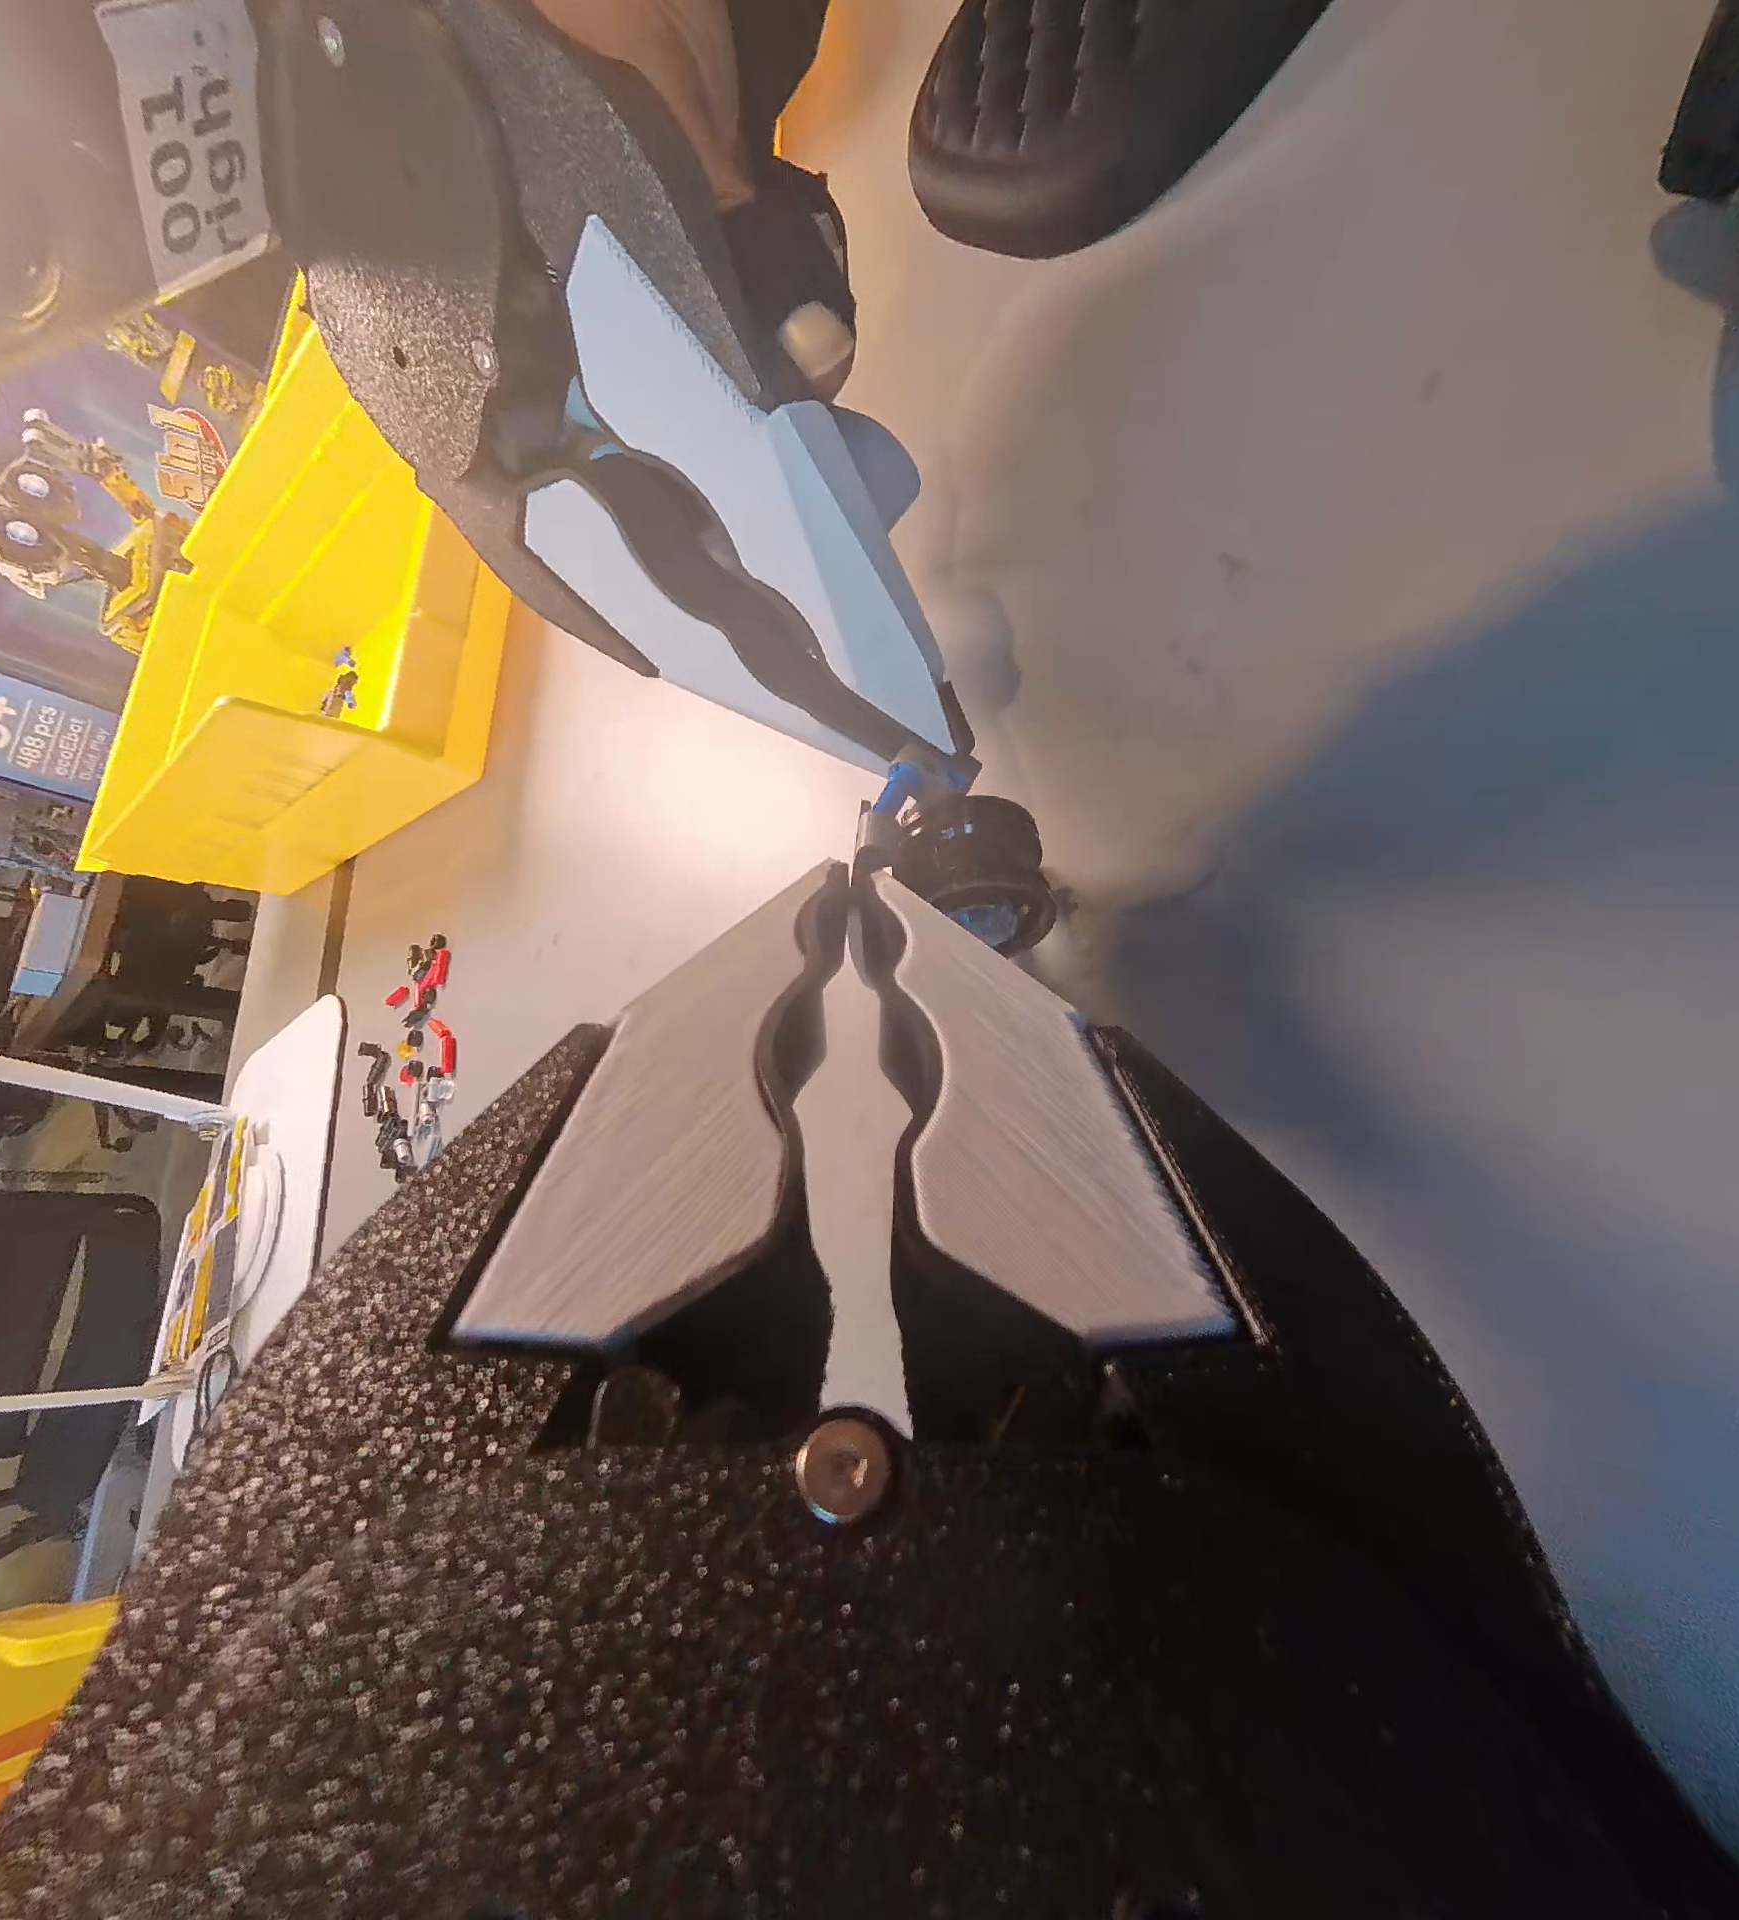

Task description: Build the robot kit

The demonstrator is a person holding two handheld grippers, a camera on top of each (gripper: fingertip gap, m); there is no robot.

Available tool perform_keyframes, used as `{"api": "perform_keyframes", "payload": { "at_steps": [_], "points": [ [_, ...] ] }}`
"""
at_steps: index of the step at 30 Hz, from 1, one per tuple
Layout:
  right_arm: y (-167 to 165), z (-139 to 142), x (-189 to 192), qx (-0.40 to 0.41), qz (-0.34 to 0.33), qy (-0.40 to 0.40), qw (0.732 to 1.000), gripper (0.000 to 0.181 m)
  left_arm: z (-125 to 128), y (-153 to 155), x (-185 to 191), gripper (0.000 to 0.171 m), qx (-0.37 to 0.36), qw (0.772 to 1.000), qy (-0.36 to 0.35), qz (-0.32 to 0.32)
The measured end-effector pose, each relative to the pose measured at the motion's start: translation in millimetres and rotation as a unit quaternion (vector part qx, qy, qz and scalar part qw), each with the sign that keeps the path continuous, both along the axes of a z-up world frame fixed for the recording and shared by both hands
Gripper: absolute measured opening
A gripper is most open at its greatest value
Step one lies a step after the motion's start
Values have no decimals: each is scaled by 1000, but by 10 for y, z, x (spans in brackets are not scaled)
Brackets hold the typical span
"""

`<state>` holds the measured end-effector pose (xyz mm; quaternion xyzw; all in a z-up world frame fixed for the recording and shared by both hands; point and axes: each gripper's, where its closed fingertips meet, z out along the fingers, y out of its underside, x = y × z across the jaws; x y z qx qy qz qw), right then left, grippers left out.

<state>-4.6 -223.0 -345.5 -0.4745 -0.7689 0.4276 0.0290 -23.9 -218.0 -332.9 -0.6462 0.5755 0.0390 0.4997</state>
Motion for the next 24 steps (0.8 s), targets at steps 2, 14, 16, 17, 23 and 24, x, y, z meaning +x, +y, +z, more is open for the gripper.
{"api": "perform_keyframes", "payload": {
  "at_steps": [2,14,16,17,23,24],
  "points": [
    [-10,-6,6,5,4,-3,1000,6,-10,4,8,1,4,1000,8,2],
    [-8,-4,53,52,15,-90,994,5,-20,36,5,1,70,990,122,16],
    [10,-8,59,66,16,-108,992,5,-22,56,1,1,83,986,143,22],
    [17,-10,68,73,20,-117,990,5,-24,59,9,1,86,985,151,24],
    [18,-19,105,96,44,-162,981,4,0,92,33,0,110,978,176,37],
    [21,-21,114,101,48,-169,979,4,5,104,40,0,113,976,180,42]
  ]
}}
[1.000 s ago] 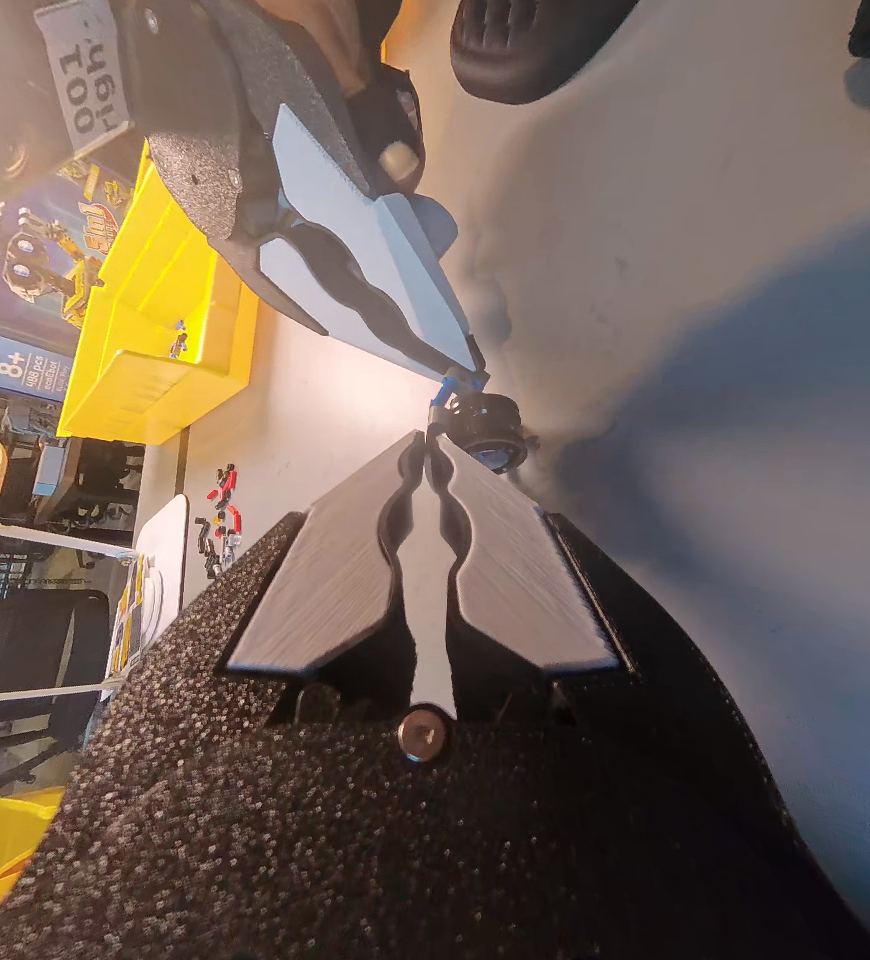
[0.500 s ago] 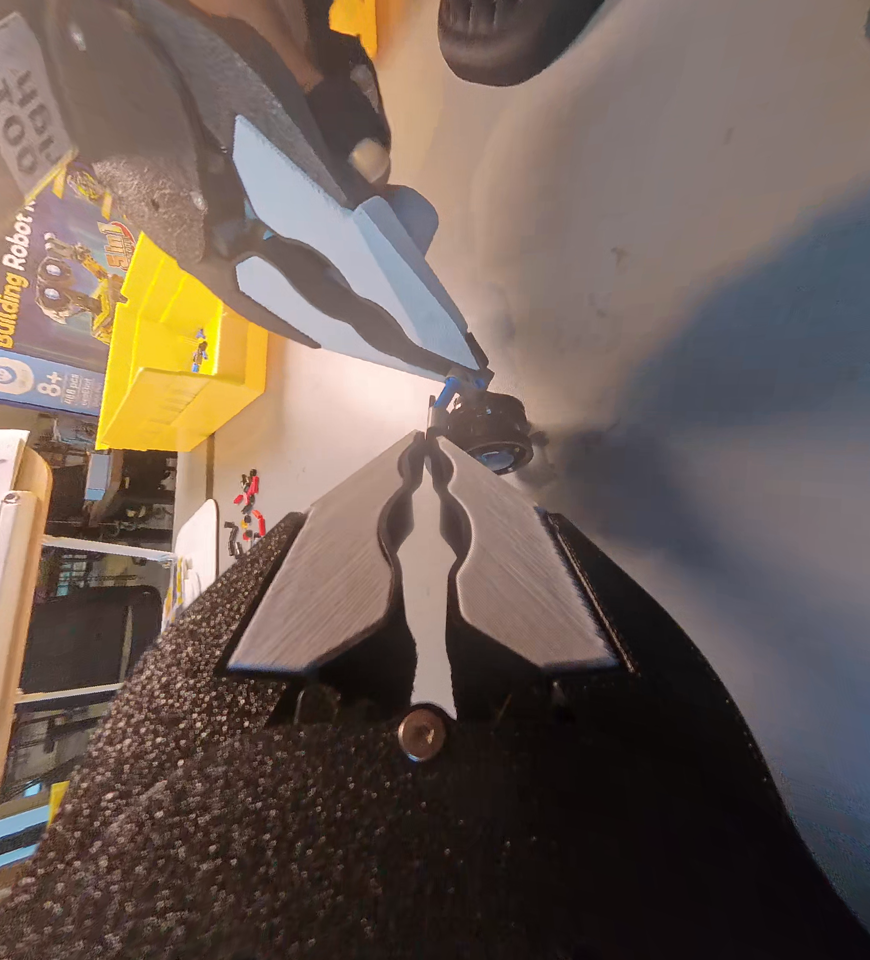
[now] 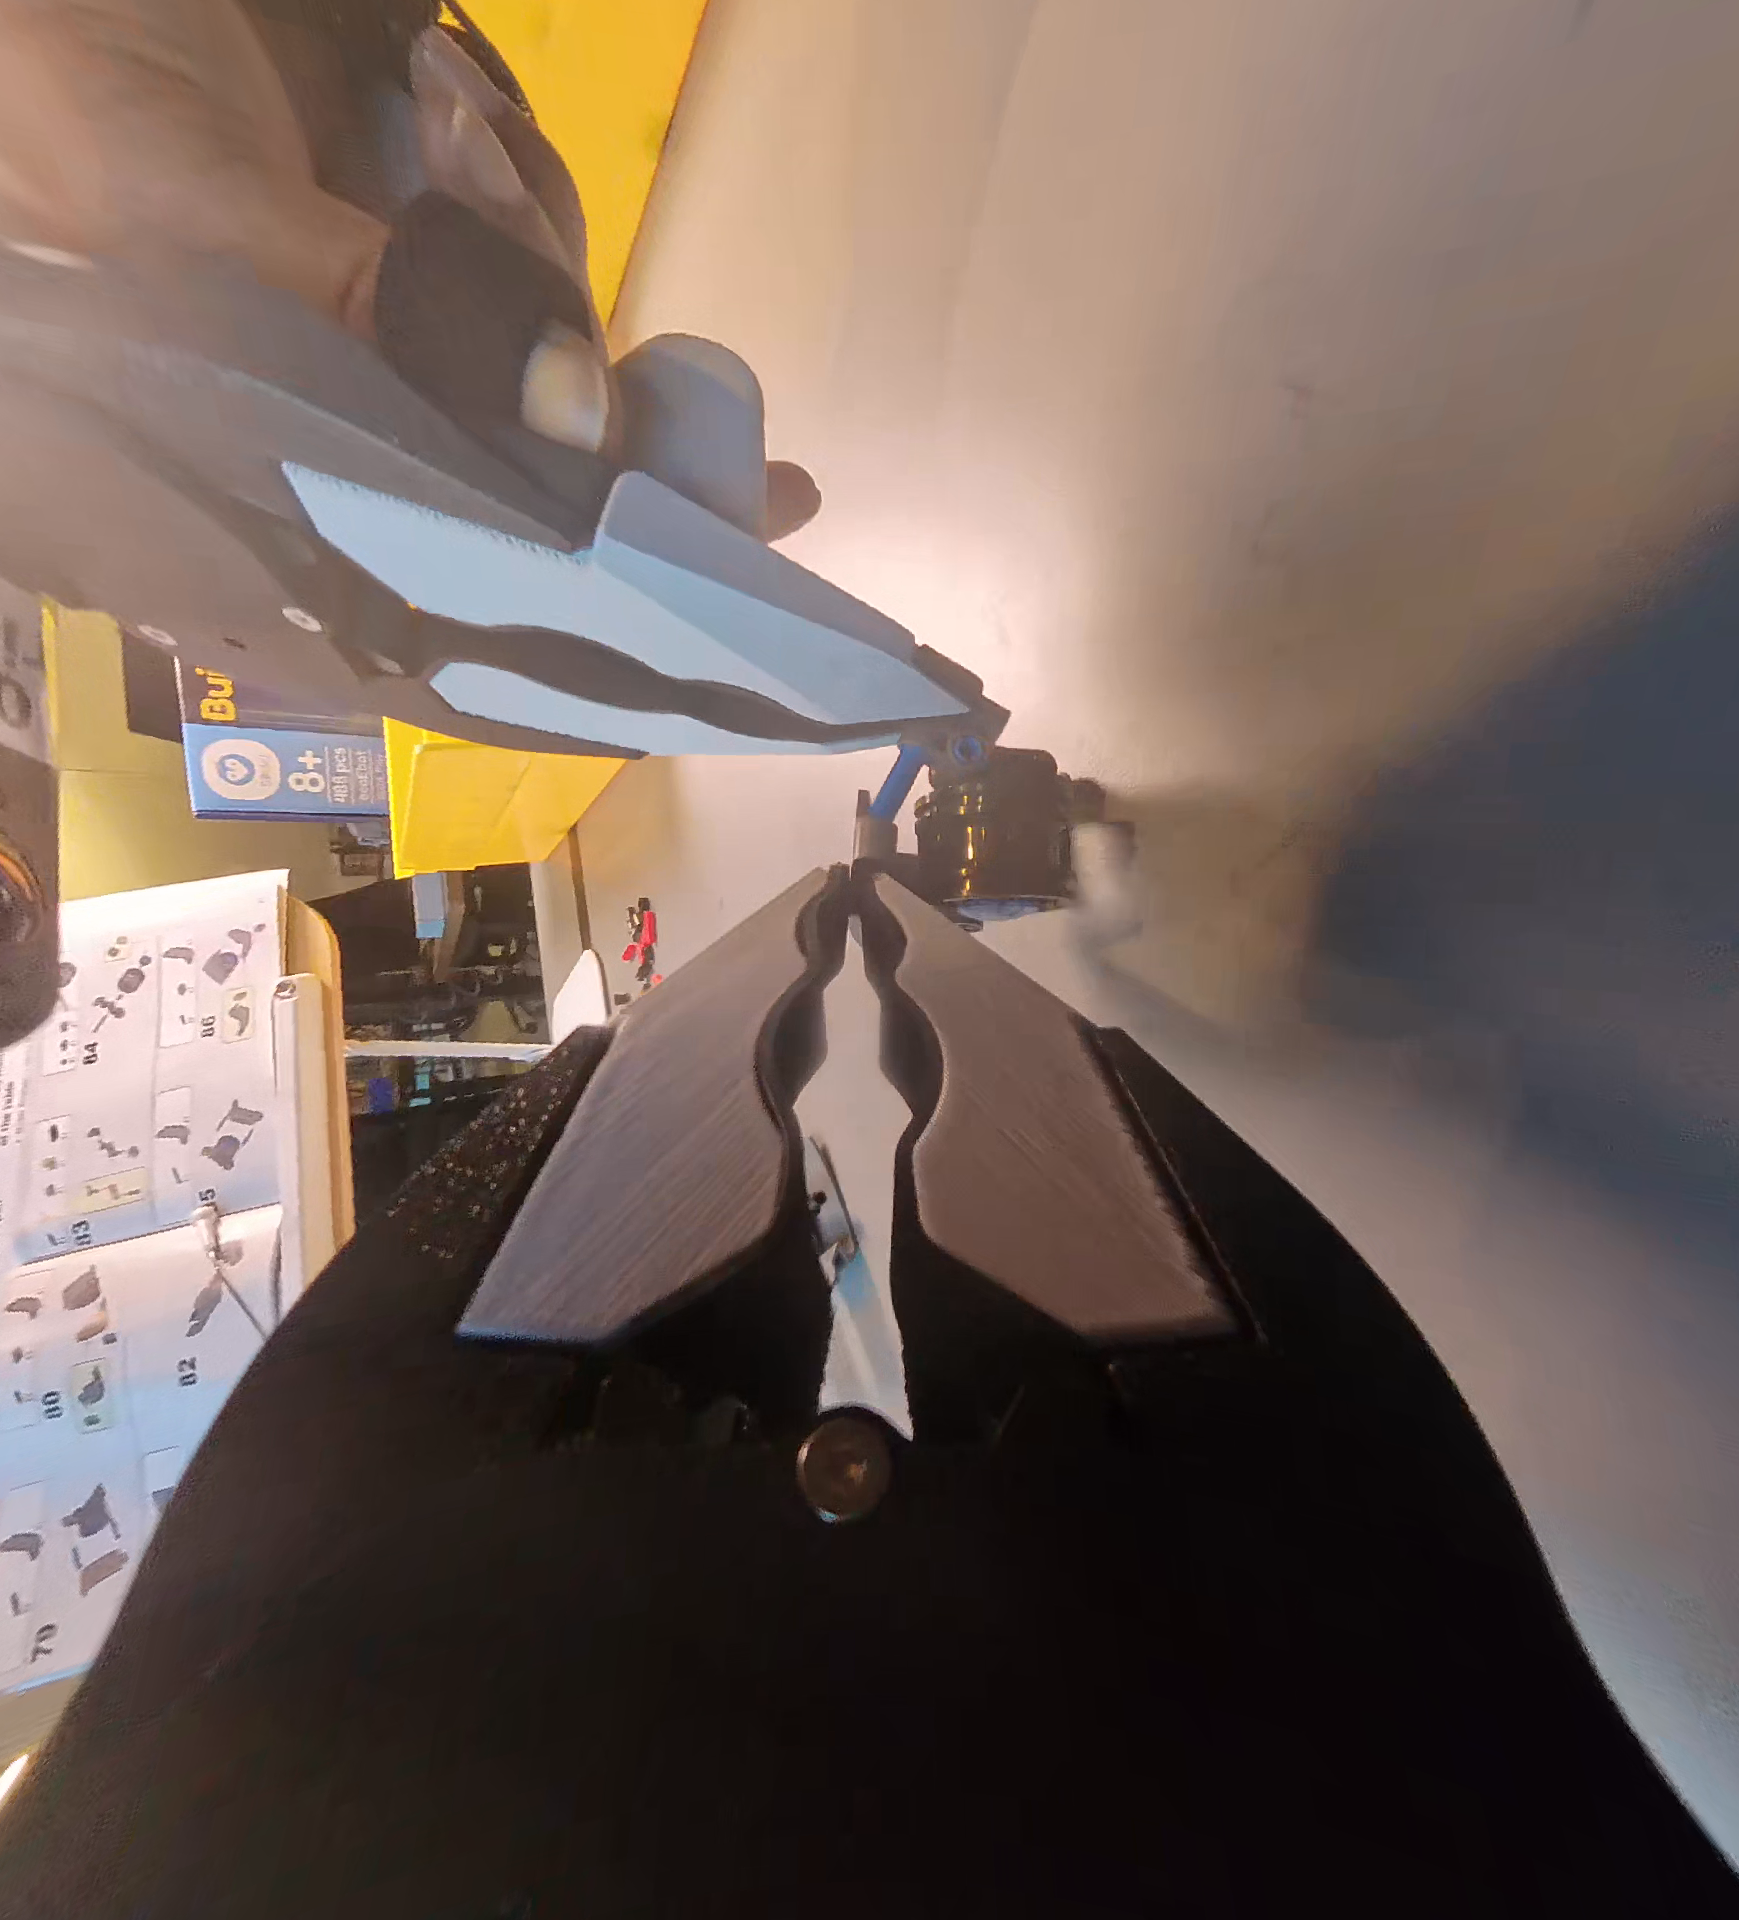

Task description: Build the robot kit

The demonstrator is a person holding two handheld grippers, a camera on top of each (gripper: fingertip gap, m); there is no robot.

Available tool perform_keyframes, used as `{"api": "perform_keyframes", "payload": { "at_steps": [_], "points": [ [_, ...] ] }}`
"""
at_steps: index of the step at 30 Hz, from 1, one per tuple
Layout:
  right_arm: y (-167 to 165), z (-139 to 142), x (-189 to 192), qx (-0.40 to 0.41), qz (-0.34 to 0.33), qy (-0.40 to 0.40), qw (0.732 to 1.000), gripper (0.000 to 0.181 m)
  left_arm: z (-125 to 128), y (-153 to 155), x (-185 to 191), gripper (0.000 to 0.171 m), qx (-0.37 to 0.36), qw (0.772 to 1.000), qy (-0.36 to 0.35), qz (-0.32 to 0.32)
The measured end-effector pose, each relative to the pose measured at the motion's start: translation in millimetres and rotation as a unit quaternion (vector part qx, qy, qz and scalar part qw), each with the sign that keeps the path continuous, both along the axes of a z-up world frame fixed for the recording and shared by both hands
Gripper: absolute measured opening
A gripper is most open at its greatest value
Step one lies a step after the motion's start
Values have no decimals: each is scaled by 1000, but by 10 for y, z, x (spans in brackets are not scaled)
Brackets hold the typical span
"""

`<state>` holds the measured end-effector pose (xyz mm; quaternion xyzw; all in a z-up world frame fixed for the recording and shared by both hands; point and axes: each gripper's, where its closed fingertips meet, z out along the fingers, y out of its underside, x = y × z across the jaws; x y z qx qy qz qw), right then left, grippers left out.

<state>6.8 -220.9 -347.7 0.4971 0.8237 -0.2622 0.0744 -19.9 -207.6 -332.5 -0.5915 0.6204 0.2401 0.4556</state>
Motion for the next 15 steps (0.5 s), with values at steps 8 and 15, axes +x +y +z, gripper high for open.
{"api": "perform_keyframes", "payload": {
  "at_steps": [8,15],
  "points": [
    [21,-10,39,8,30,-8,999,5,-16,-37,57,0,-10,1000,-9,-22],
    [74,-5,-80,12,30,104,994,7,-119,-23,-38,1,-54,998,-37,13]
  ]
}}
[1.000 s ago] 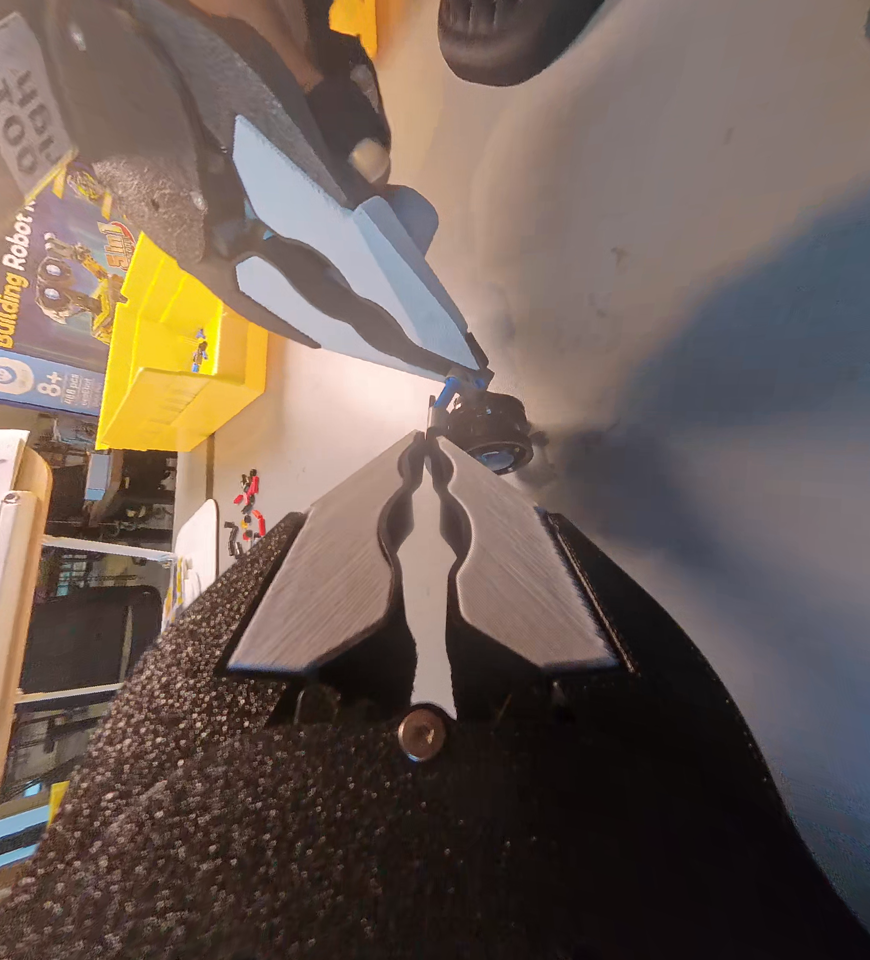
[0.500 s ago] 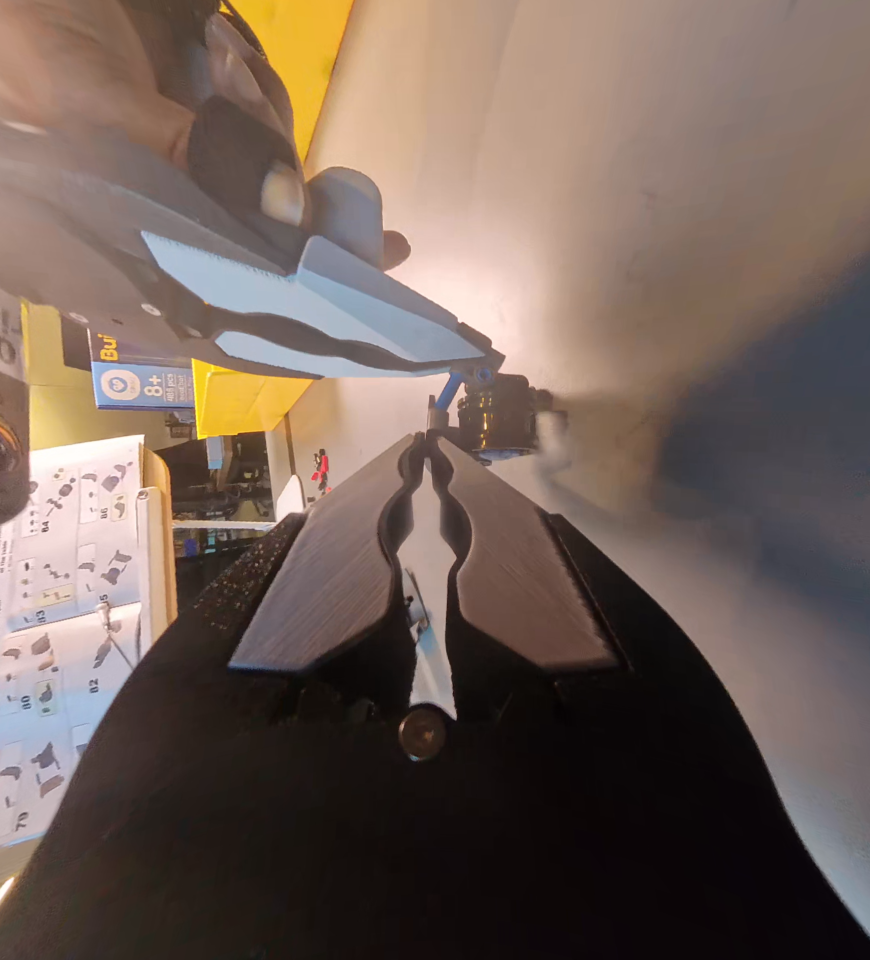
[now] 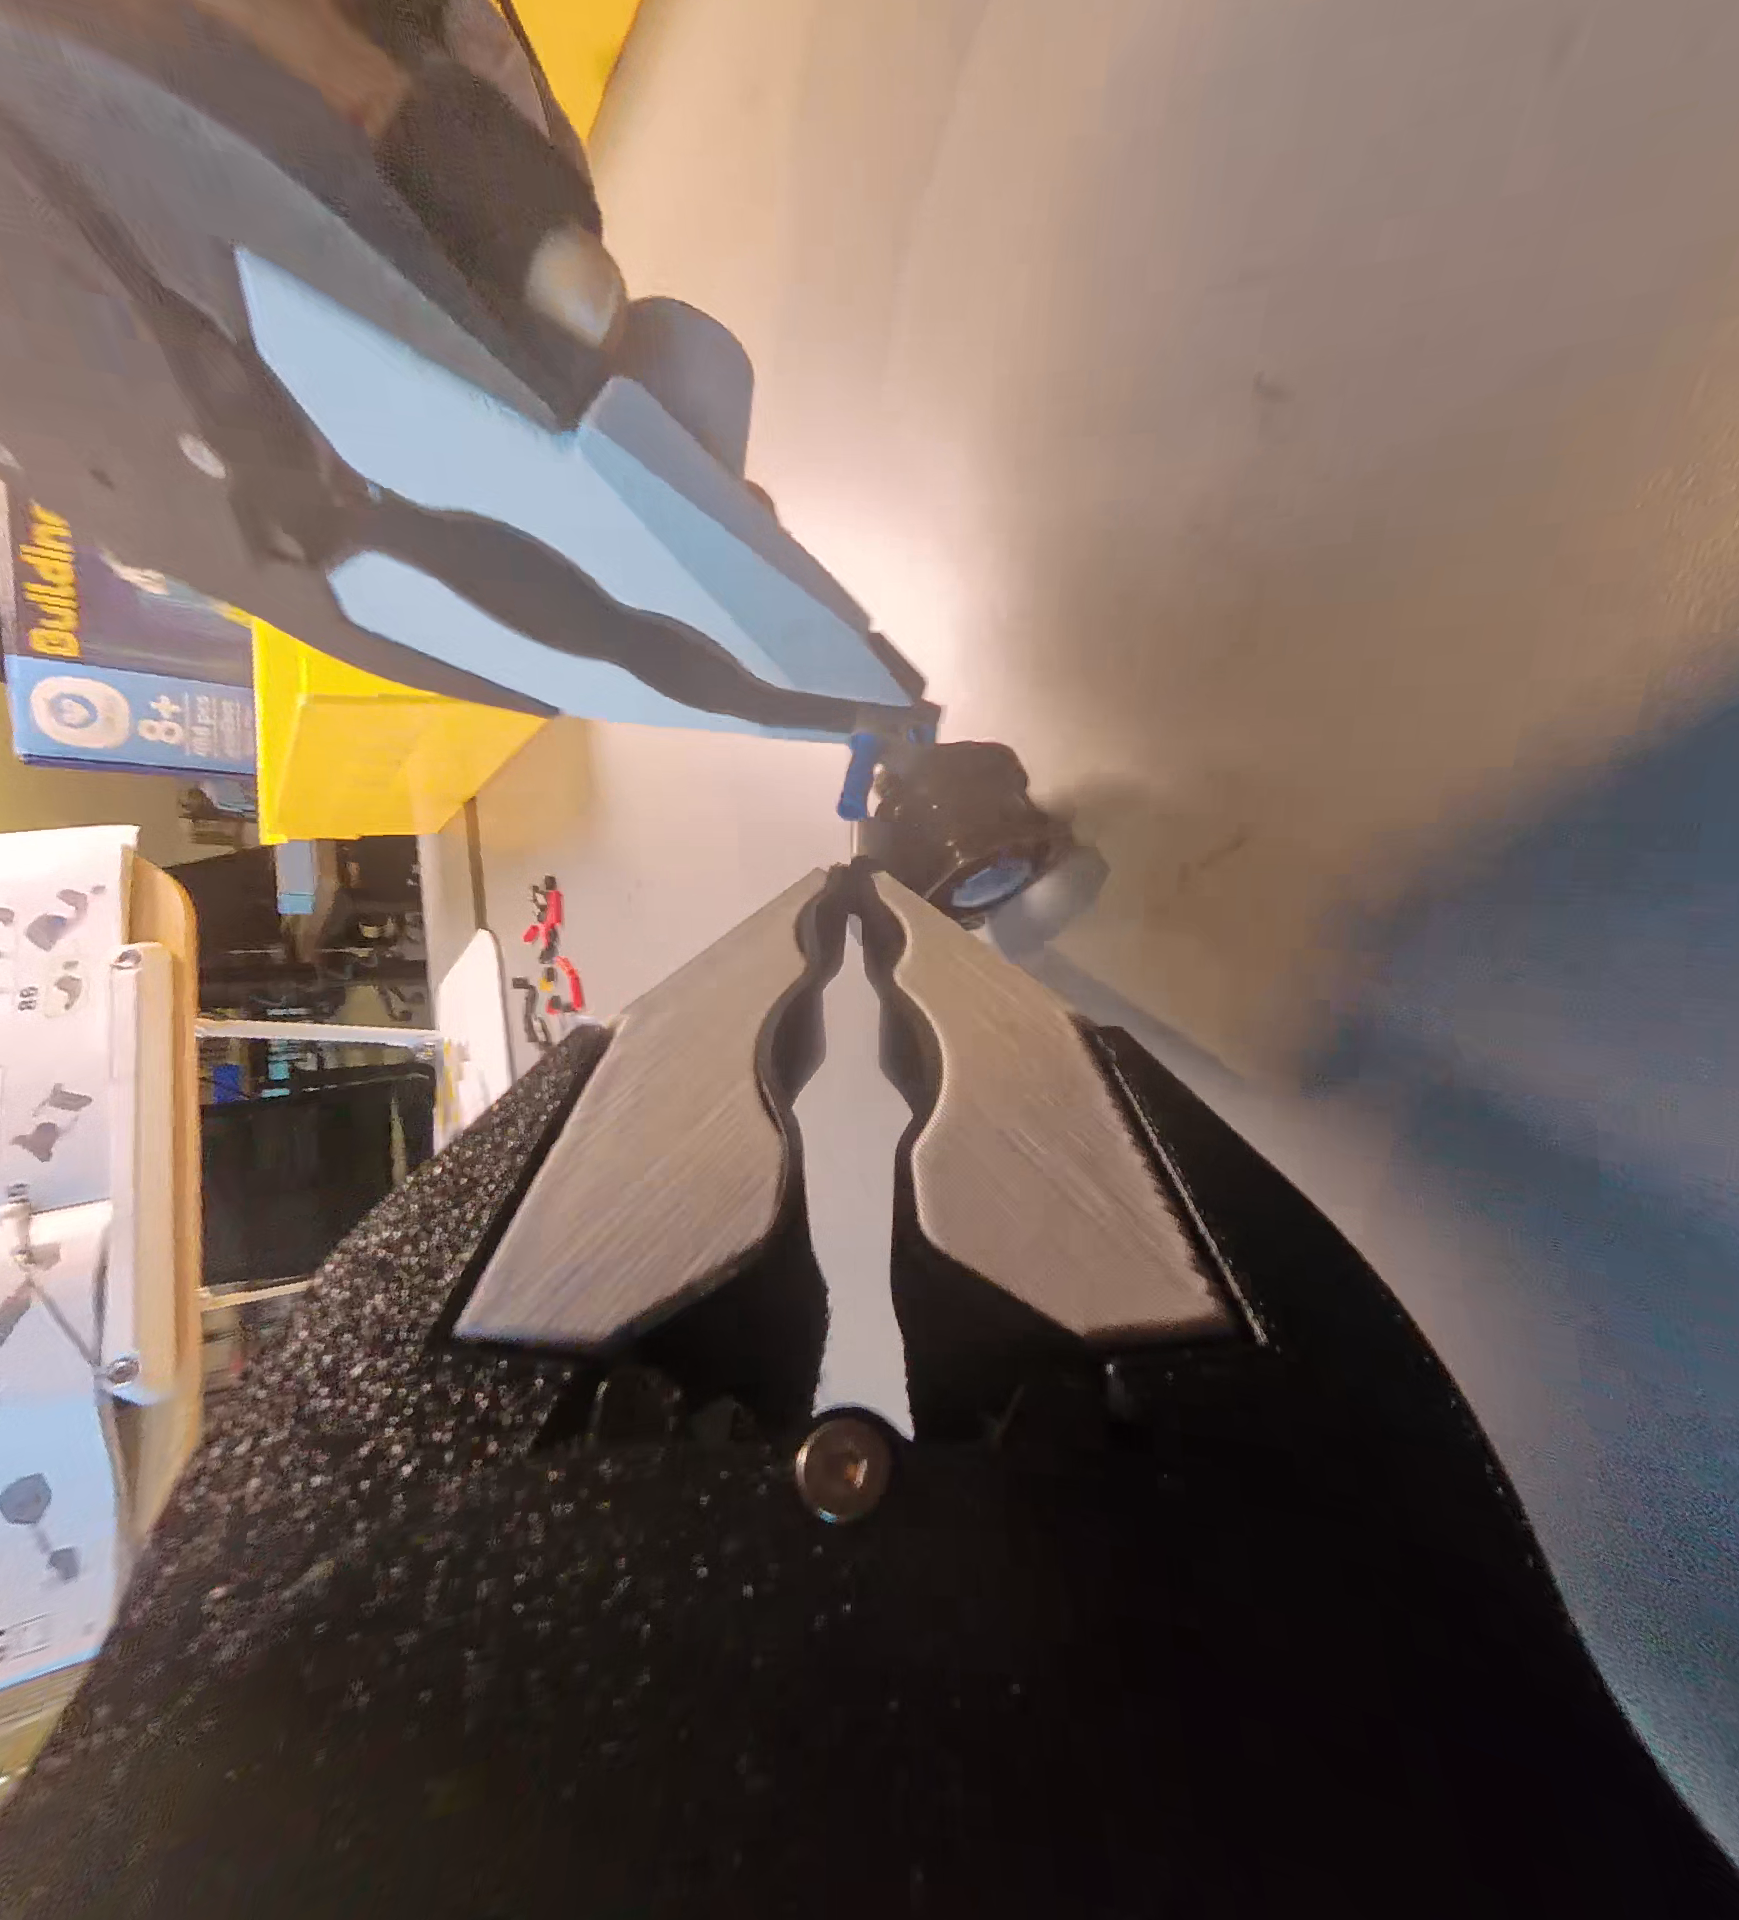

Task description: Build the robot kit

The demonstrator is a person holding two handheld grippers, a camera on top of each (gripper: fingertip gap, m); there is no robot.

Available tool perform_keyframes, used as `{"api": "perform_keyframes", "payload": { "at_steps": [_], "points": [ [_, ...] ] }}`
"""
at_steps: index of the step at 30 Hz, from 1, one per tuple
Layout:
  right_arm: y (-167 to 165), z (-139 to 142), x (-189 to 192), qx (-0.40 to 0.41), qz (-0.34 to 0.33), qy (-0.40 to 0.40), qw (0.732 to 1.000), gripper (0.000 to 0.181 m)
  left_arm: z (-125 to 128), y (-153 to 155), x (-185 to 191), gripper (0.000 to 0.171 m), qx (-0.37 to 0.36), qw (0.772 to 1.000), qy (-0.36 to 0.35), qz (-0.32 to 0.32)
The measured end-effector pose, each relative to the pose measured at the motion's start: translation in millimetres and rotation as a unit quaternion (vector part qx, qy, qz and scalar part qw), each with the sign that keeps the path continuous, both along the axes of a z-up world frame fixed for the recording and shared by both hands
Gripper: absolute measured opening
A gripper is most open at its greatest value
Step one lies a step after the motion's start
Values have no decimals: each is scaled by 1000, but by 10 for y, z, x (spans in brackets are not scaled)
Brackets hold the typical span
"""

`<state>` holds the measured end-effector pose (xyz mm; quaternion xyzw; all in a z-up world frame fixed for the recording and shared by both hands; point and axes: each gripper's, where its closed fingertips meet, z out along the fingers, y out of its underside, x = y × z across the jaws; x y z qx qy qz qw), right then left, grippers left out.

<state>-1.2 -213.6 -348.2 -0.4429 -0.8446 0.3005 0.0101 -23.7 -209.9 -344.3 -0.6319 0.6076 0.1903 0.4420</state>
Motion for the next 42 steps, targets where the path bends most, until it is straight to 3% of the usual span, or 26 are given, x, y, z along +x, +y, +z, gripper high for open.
{"api": "perform_keyframes", "payload": {
  "at_steps": [10,17,23,28,32,36,42],
  "points": [
    [5,-10,-49,-9,-60,218,974,13,-5,-4,10,1,-12,999,-38,-2],
    [-105,103,-92,30,-26,325,945,7,0,7,7,1,-26,997,-70,2],
    [-158,71,-66,-31,-41,229,972,6,2,24,-116,9,-58,990,-124,19],
    [-43,140,-14,-116,-100,146,977,6,206,-50,-125,15,-113,962,-250,4],
    [27,133,25,-179,-142,102,968,6,259,-150,-63,17,-175,932,-318,-13],
    [43,211,-29,-258,-184,86,945,6,103,-175,91,37,-254,903,-346,8],
    [144,244,-185,-299,-230,112,919,6,-37,-55,106,31,-264,901,-340,58]
  ]
}}
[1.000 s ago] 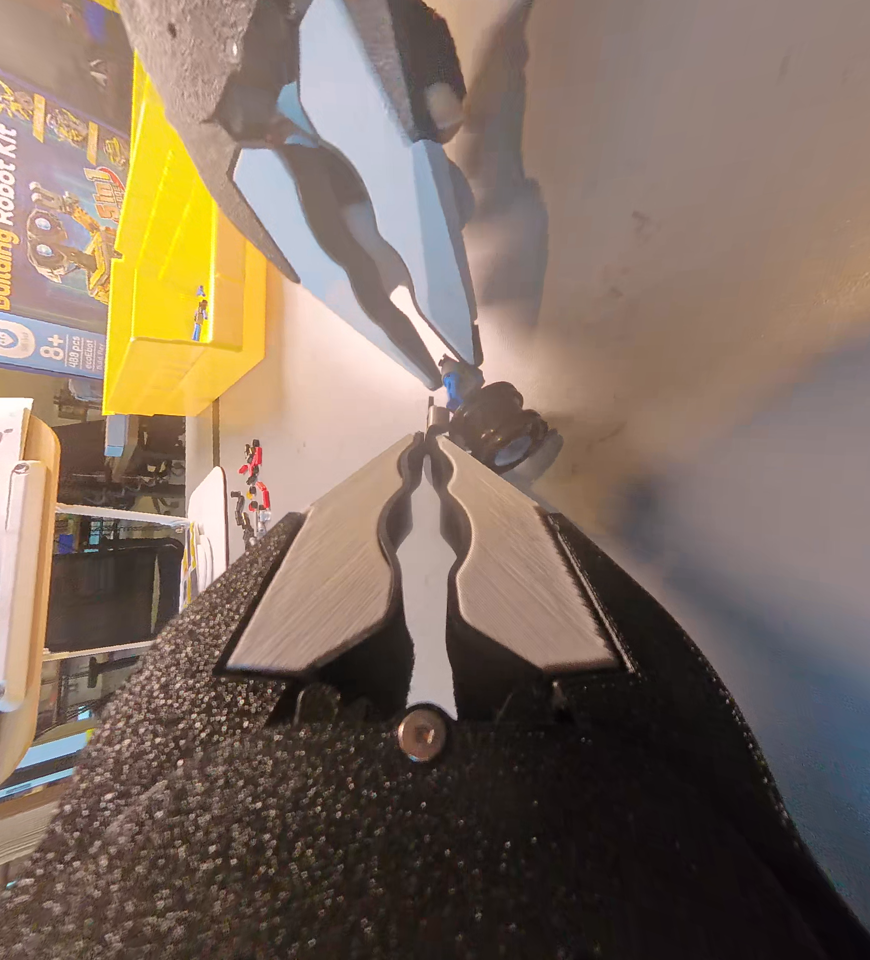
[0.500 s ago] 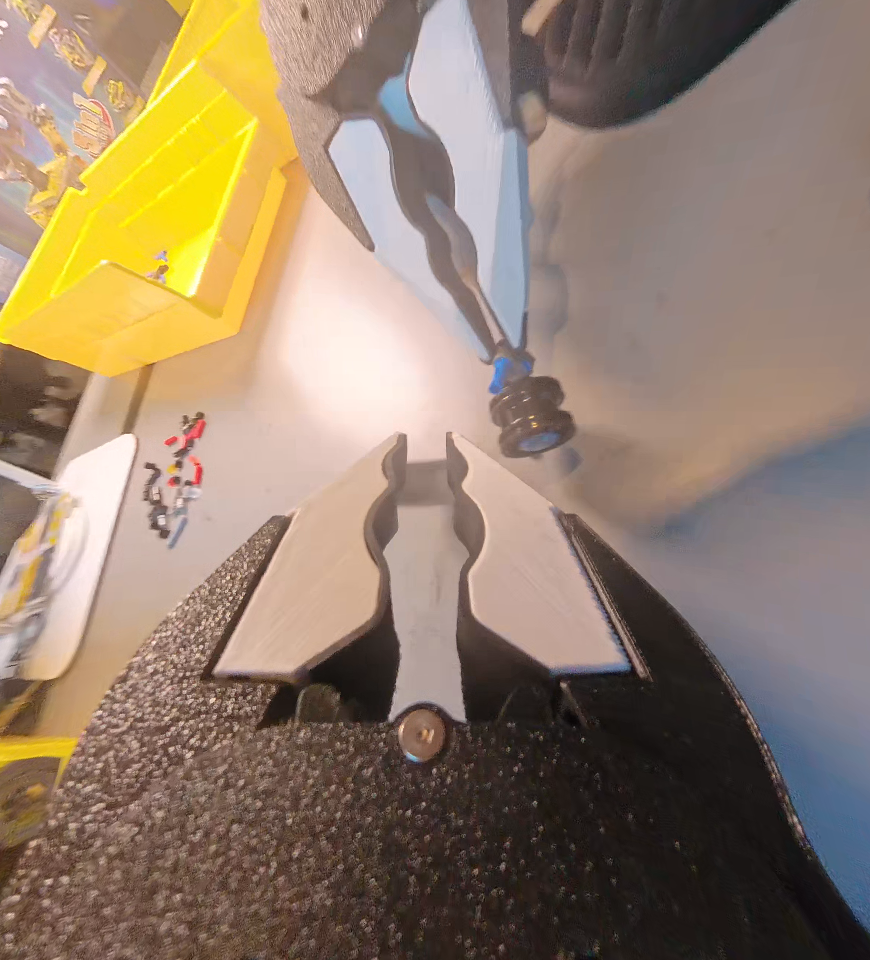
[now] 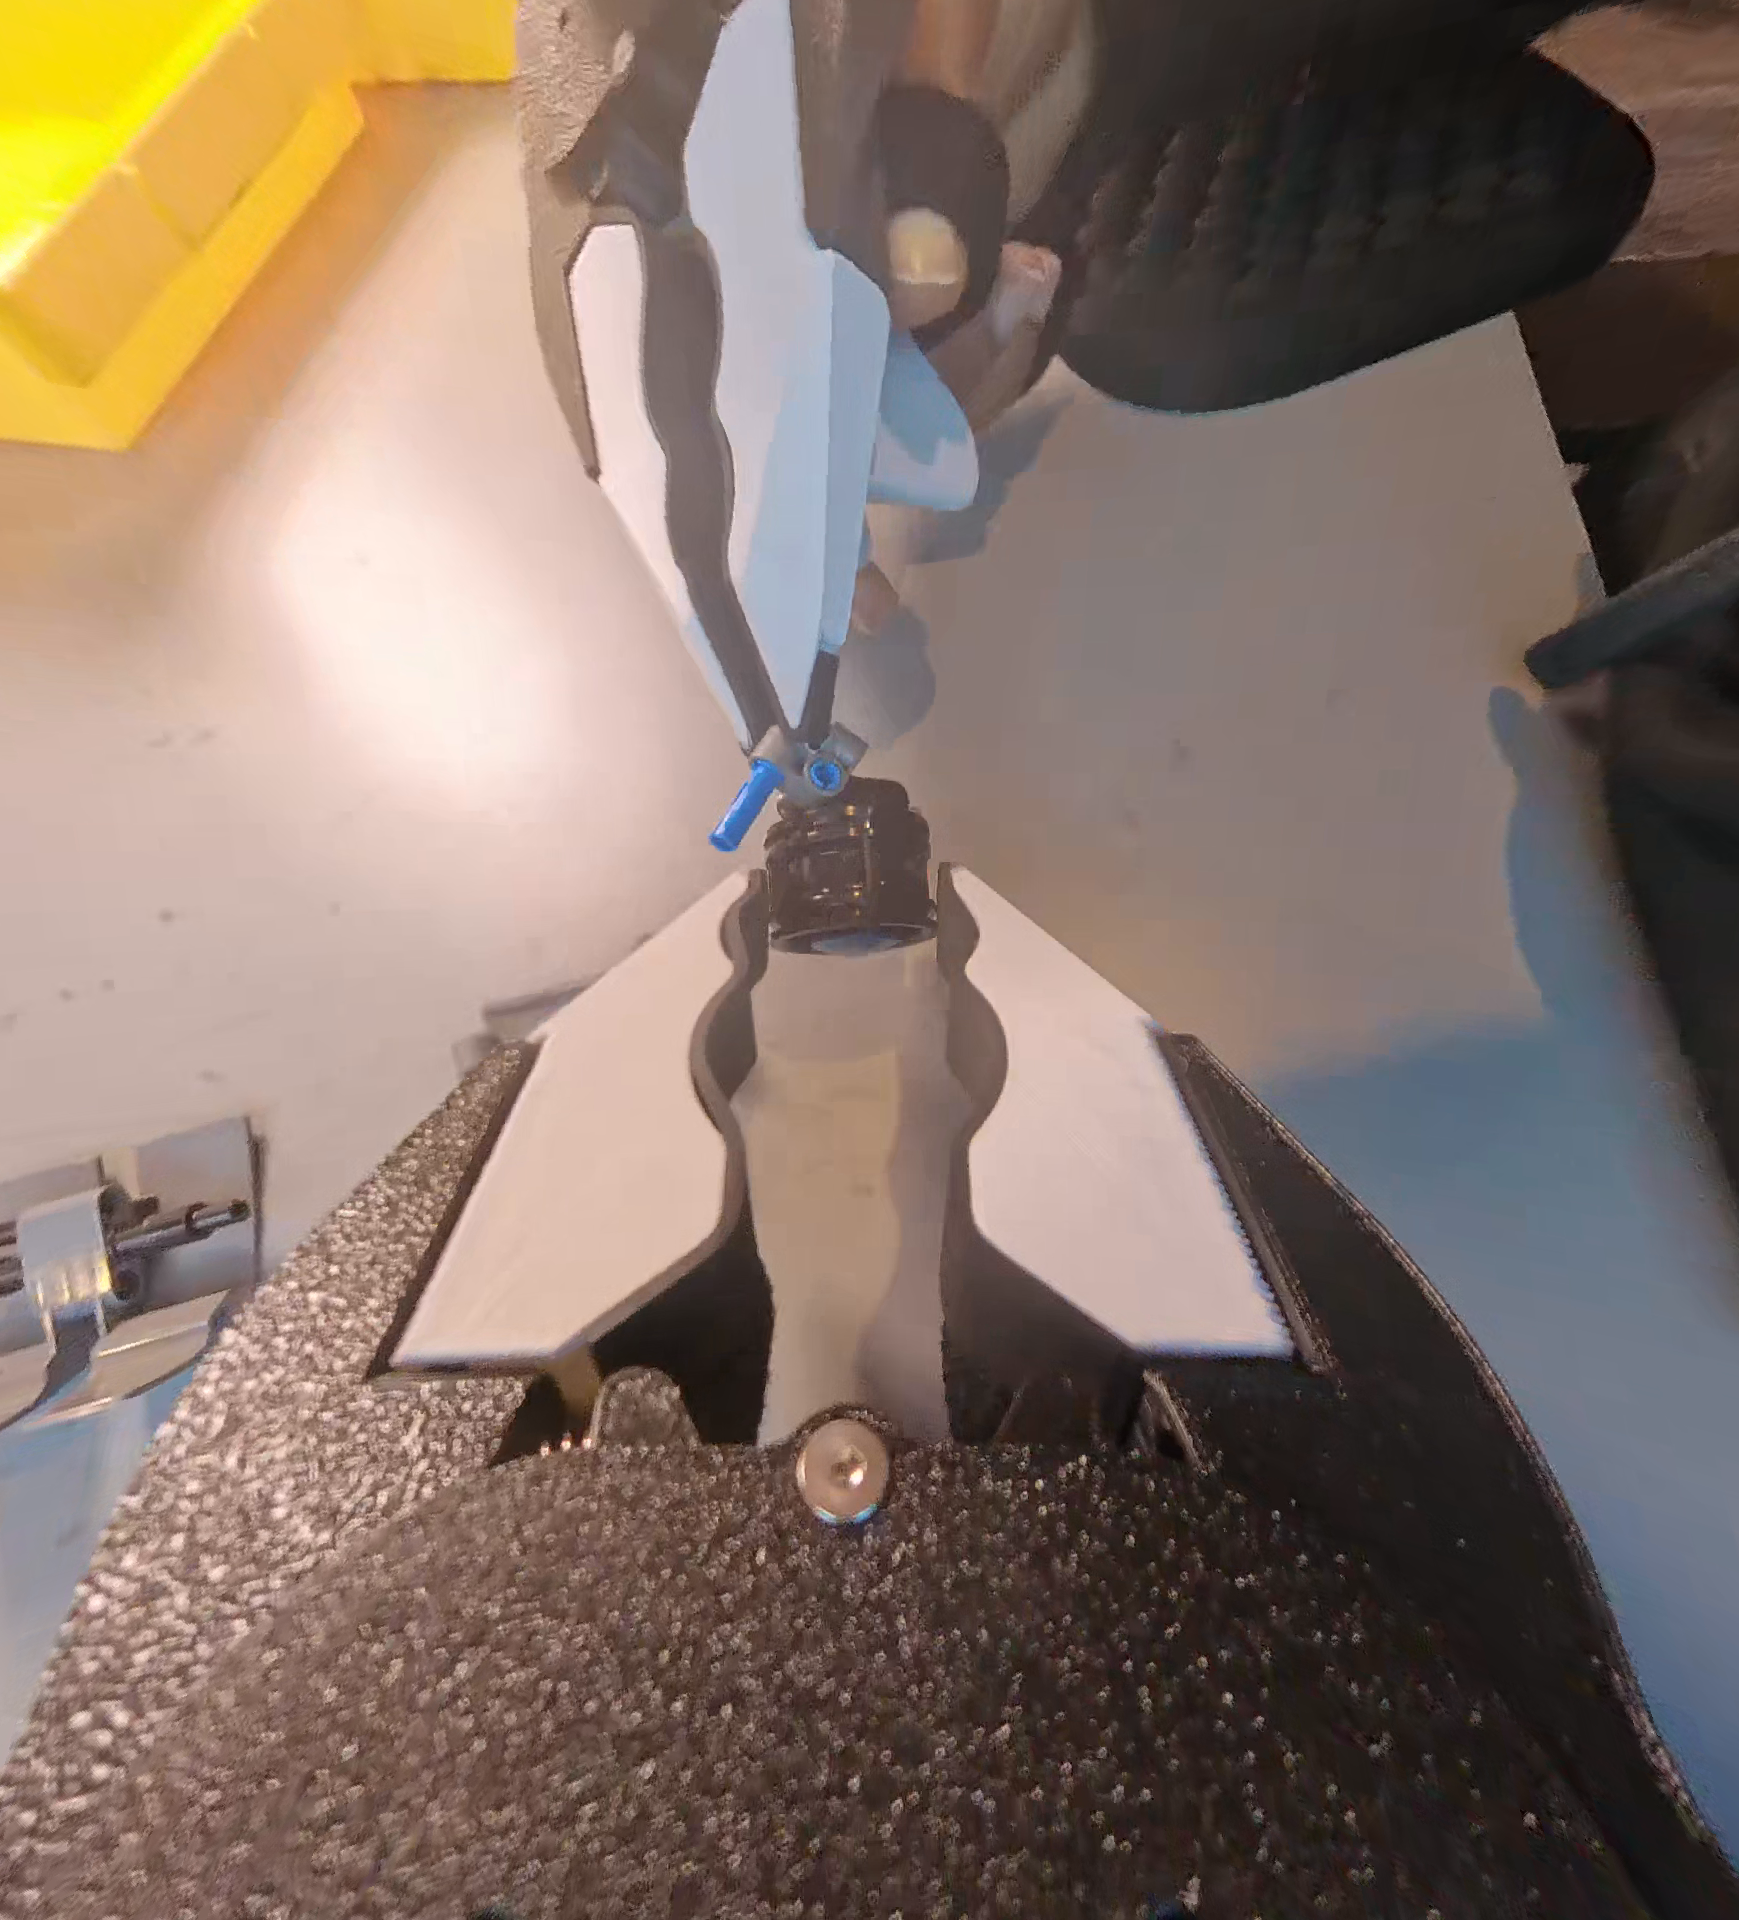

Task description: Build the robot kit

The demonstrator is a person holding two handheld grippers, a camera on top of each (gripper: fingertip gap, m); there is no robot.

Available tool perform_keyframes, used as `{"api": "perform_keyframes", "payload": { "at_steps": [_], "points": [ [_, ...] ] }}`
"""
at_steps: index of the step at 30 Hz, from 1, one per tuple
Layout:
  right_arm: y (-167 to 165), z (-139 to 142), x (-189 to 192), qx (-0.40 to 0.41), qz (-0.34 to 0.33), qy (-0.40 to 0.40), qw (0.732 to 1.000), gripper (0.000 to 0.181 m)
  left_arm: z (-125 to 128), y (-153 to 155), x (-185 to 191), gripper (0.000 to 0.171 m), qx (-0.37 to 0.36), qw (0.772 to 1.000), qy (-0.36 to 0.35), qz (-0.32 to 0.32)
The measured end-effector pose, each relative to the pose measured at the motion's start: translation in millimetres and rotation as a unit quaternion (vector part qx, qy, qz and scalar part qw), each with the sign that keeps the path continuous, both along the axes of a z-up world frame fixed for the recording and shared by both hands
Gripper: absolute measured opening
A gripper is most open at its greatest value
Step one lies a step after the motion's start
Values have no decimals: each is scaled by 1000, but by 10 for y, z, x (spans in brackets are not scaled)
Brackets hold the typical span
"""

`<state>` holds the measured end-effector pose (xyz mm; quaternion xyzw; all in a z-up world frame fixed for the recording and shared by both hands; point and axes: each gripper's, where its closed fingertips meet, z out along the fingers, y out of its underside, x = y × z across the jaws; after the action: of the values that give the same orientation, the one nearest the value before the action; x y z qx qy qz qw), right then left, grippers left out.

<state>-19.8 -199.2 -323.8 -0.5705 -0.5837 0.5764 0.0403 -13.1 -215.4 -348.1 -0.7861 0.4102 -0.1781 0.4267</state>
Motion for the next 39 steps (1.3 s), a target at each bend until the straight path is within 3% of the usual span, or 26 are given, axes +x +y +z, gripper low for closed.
{"api": "perform_keyframes", "payload": {
  "at_steps": [2,5,8,13,18,21,26,31,39],
  "points": [
    [73,17,-58,71,-18,51,996,15,42,-2,-5,31,-28,999,-37,7],
    [65,107,-68,205,-16,145,968,30,125,6,-37,31,-56,994,-94,17],
    [50,66,-82,298,-11,164,940,29,200,13,-43,31,-70,988,-134,18],
    [-47,57,-82,240,11,156,958,21,150,-5,-16,31,-56,993,-101,10],
    [-41,96,-120,262,14,178,949,20,166,-35,-15,31,-92,986,-140,4],
    [-37,66,-123,259,21,169,951,7,181,-31,-14,31,-99,983,-156,4],
    [13,69,-122,223,8,142,964,26,184,15,-49,31,-72,989,-131,17],
    [49,140,-107,170,-6,140,975,26,222,56,-82,31,-41,992,-117,27],
    [28,115,-115,221,2,162,962,20,267,39,-53,31,-36,991,-130,21]
  ]
}}
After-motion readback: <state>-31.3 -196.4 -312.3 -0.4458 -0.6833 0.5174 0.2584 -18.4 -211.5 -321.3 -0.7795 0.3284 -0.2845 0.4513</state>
